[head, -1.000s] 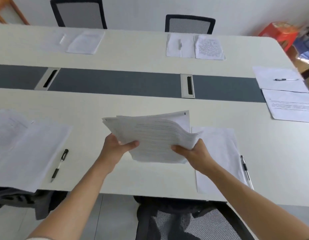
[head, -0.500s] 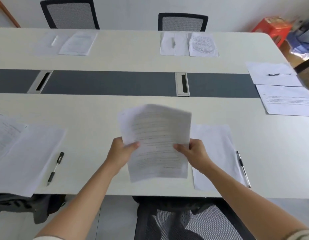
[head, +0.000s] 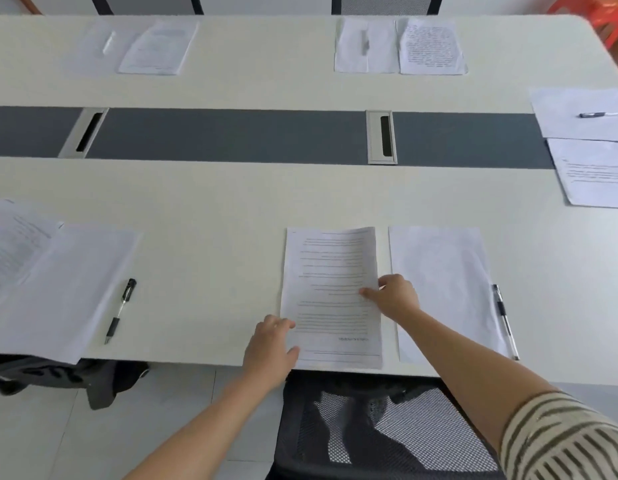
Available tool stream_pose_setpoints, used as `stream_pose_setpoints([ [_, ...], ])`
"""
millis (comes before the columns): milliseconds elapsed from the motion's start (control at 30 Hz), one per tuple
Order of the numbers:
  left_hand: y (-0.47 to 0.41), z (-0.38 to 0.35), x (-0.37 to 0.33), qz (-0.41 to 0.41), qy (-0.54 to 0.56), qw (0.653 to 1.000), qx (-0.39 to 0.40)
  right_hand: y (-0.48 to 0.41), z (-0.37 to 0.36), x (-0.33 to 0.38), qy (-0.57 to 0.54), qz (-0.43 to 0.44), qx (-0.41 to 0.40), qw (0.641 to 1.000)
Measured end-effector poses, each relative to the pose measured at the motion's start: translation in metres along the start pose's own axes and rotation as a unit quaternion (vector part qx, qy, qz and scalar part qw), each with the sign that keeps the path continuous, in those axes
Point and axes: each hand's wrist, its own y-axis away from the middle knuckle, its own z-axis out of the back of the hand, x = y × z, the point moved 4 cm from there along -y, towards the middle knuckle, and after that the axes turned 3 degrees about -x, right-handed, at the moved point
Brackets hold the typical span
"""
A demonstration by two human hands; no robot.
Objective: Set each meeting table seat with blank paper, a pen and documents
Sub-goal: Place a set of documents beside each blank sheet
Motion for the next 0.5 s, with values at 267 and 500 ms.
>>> stream_pose_setpoints([
  [267,-0.017,-0.035,-0.013,-0.071,-0.172,0.982,0.046,0.025,0.047,-0.11,0.278,0.042,-0.011,0.96],
  [500,-0.031,-0.035,-0.022,-0.074,-0.189,0.978,0.038,0.032,0.026,-0.111,0.263,0.059,-0.008,0.963],
])
